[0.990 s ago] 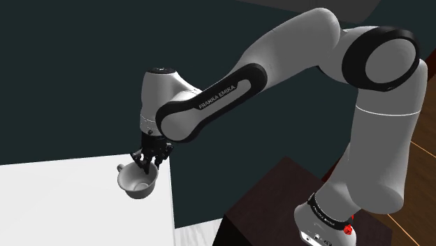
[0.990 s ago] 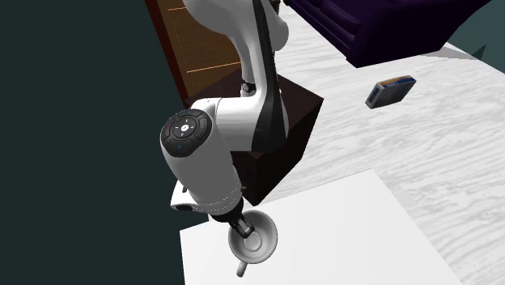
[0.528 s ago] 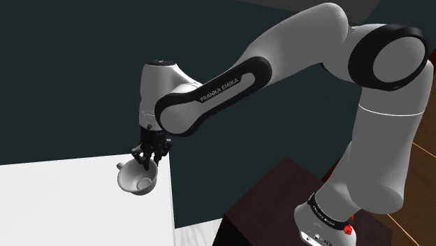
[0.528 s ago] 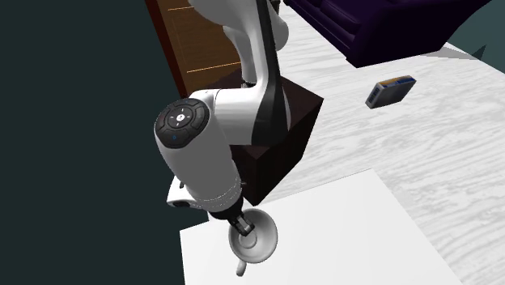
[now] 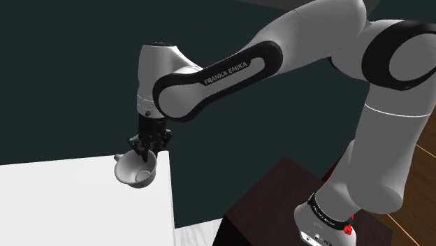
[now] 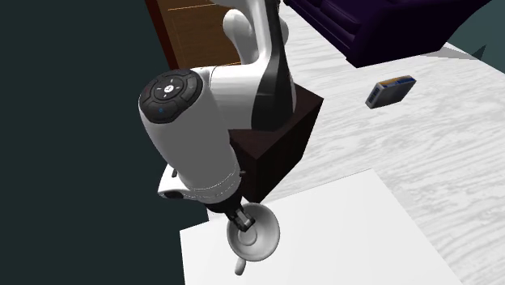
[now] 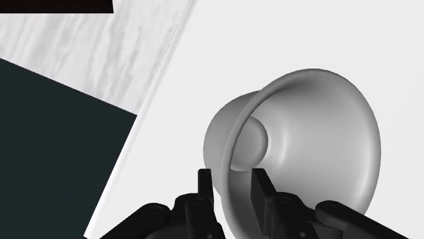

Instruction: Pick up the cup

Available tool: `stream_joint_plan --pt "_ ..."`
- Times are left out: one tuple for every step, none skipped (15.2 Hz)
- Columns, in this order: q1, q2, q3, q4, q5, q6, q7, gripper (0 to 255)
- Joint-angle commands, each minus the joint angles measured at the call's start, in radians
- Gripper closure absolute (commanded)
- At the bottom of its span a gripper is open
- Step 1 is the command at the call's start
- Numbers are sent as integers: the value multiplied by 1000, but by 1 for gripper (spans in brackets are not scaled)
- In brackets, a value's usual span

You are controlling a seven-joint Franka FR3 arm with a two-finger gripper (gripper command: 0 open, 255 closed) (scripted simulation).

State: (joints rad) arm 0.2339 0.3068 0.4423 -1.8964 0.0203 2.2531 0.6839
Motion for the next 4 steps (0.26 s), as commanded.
stream_joint_plan --pt "-3 -14 3 10 6 -23 -2 255" --pt "-4 -21 4 16 9 -35 -3 255" --pt "-4 -22 4 17 9 -37 -3 255" --pt "-4 -22 4 17 9 -37 -3 255"
